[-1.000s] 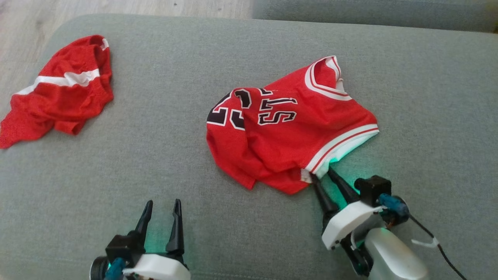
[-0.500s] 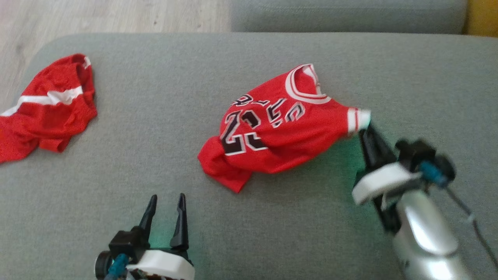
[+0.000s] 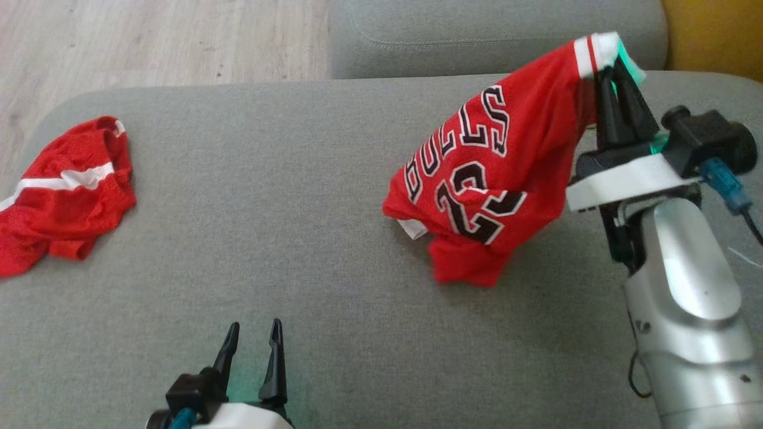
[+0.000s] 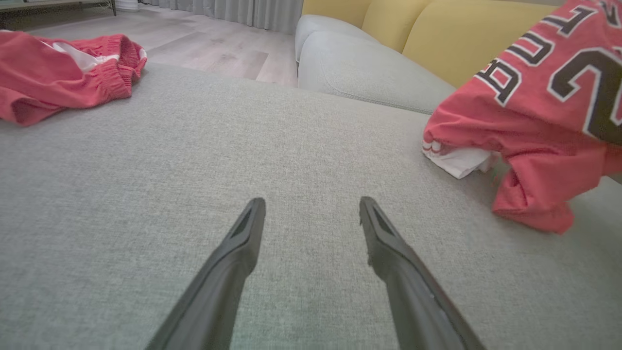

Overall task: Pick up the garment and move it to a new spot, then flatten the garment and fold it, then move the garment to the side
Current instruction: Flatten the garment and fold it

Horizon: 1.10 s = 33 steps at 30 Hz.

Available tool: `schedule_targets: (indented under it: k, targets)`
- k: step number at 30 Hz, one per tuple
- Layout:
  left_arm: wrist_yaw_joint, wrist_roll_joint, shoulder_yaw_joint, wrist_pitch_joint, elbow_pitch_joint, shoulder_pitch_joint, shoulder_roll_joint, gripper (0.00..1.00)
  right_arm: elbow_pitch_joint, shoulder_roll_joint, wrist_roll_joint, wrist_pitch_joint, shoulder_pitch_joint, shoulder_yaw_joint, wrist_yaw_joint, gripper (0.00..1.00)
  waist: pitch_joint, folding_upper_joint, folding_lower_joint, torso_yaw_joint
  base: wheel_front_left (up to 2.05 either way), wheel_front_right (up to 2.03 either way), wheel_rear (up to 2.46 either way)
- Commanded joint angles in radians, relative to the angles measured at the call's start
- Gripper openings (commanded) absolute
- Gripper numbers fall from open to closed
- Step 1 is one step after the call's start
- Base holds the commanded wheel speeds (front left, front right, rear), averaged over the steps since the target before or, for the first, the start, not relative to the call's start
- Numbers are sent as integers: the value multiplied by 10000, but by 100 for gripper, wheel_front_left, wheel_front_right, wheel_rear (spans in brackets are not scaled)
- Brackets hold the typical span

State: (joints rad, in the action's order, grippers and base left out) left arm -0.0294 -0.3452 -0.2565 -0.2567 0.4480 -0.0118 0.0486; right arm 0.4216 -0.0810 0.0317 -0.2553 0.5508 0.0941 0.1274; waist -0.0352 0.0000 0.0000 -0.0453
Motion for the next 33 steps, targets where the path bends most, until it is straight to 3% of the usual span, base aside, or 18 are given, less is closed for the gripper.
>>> schedule_targets:
  k: [1,7,12,15,18,22,23,24,28,33]
  targets:
    - [43,-83,348,-51,-234,-217,16,100,-425,43,103,-65,592,336,33,0,-8,0,0,13,0,0,0]
    - [-1,-145,204,-51,-144,-288,16,100,-540,268,1024,-65,1470,1694,33,0,-147,0,0,-64,0,0,0]
    - [-2,-247,-63,-51,-77,-443,16,100,-406,303,2199,-65,2300,1860,33,0,-239,0,0,-384,0,0,0]
    - [20,-246,-96,-51,-66,-535,16,100,549,305,1732,-64,2651,1221,33,0,-386,0,0,-544,0,0,0]
    - [49,-250,-117,-51,-105,-654,16,100,1774,291,611,-64,2809,-61,33,0,-587,0,0,-680,0,0,0]
    - [85,-275,-188,-51,-179,-841,16,100,3086,-356,-1132,-51,2691,-1621,33,0,-891,0,0,-760,0,0,0]
    - [84,-263,-212,-51,-187,-891,16,100,3335,-539,-1482,-53,2584,-1961,33,87,-954,0,0,-755,0,0,0]
    - [79,-288,-218,-51,-201,-933,16,100,3570,-675,-1796,-54,2424,-2211,33,100,-1009,0,0,-732,0,0,0]
    - [11,-294,-285,-51,-259,-1068,16,100,3817,-730,-2431,-60,1381,-2757,33,100,-1092,0,0,-463,0,0,0]
    - [-106,-286,-418,-51,-341,-1223,16,100,3323,-384,-2381,-62,-36,-2701,33,100,-1142,0,0,-39,0,0,0]
